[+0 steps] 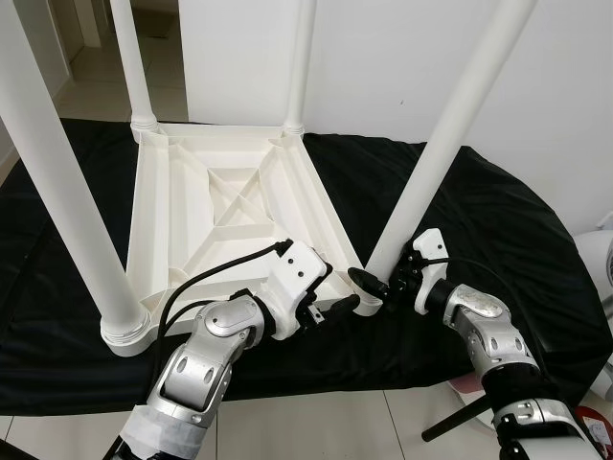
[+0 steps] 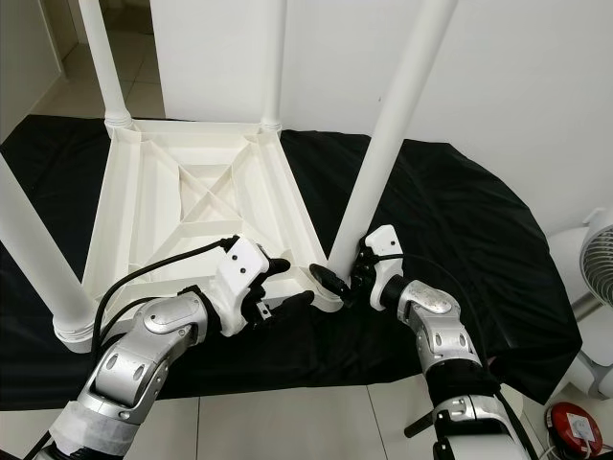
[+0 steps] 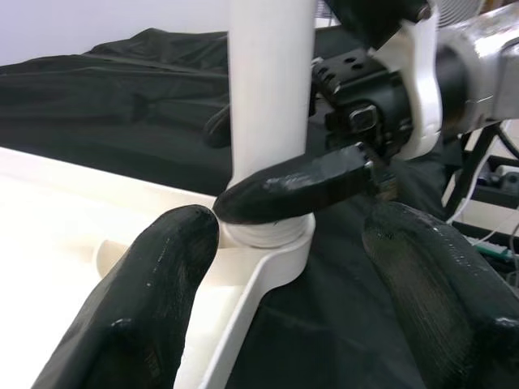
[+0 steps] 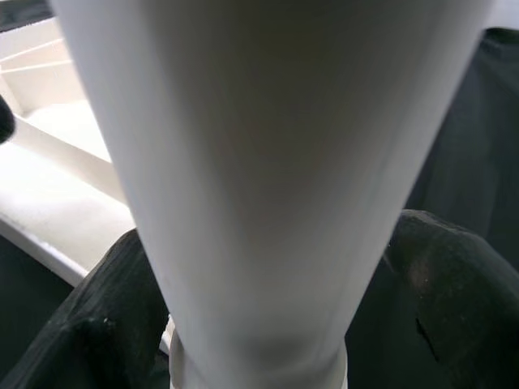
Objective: Building children table
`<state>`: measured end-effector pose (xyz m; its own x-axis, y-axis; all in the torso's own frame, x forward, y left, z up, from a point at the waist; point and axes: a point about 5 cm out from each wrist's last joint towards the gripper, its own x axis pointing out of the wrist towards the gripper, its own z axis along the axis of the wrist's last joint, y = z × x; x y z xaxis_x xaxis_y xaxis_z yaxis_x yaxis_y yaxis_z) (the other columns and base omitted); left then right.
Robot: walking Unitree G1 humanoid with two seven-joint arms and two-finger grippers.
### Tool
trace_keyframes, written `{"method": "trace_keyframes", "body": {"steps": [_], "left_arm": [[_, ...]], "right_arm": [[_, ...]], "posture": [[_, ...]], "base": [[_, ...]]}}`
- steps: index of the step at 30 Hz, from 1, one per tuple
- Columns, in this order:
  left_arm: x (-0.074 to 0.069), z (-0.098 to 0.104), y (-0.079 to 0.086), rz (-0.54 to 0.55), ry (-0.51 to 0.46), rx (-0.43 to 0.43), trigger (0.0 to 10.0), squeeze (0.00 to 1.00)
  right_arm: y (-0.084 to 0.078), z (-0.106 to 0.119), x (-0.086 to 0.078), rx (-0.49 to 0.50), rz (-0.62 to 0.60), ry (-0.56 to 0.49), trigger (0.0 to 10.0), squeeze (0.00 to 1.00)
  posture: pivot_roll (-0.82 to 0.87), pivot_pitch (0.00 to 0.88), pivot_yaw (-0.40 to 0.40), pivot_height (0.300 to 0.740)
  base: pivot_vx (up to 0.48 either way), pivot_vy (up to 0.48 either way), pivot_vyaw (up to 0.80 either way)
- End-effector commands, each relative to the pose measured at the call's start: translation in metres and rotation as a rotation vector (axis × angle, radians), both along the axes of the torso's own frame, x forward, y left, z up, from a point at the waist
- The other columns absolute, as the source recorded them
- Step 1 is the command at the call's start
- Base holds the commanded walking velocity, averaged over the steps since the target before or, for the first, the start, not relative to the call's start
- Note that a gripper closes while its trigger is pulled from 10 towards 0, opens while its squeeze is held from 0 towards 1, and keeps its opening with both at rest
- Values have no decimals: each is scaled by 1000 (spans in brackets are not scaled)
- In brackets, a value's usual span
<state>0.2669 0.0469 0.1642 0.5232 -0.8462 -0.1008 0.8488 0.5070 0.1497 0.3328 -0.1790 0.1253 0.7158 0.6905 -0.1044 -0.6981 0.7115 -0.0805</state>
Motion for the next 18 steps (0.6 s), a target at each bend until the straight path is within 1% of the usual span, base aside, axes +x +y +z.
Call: {"method": "trace_keyframes", "body": {"steps": [1,2,3,4,7,8,9,10,11,12,13,14,15,18], "left_arm": [[2,1,-3,37,-10,-1,10000,0],[1,0,-3,28,-7,-2,10000,0],[1,0,-3,28,-7,-2,10000,0],[0,-1,-4,19,-2,3,10000,0],[0,-1,-4,19,-2,3,10000,0],[-2,-5,-4,19,8,10,10000,0],[-1,-7,-3,28,13,12,10000,0],[-1,-7,-3,28,13,12,10000,0],[-1,-9,-2,36,16,13,10000,0],[-1,-9,-2,36,16,13,10000,0],[0,-10,-2,44,18,15,10000,0],[0,-10,-2,44,18,15,10000,0],[0,-10,-1,52,20,14,10000,0],[1,-10,-1,60,20,12,10000,0]], "right_arm": [[1,0,2,-30,20,2,8157,0],[1,-1,2,-32,34,6,8510,0],[1,-1,2,-32,34,6,8510,0],[2,-2,3,-33,45,11,7490,0],[2,-2,3,-33,45,11,7490,0],[6,-4,4,-35,56,5,2392,0],[9,-4,3,-26,56,1,1647,0],[9,-4,3,-26,56,1,1647,0],[10,-4,3,-18,55,-3,1098,0],[10,-4,3,-18,55,-3,1098,0],[11,-4,3,-11,49,-7,471,0],[11,-4,3,-11,49,-7,471,0],[12,-7,1,1,47,-1,0,0],[12,-10,0,13,46,5,0,0]], "posture": [[5,0,-124,740],[4,0,-121,740],[4,0,-121,740],[4,0,-121,740],[4,0,-121,740],[4,0,-119,740],[4,0,-119,740],[4,0,-119,740],[4,0,-119,740],[4,0,-119,740],[4,0,-119,740],[4,0,-119,740],[2,0,-122,740],[2,0,-122,740]], "base": [[0,0,0],[0,0,0],[0,0,0],[0,0,0],[0,0,0],[0,0,0],[0,0,0],[0,0,0],[0,0,0],[0,0,0],[0,0,0],[0,0,0],[0,0,0],[0,0,0]]}}
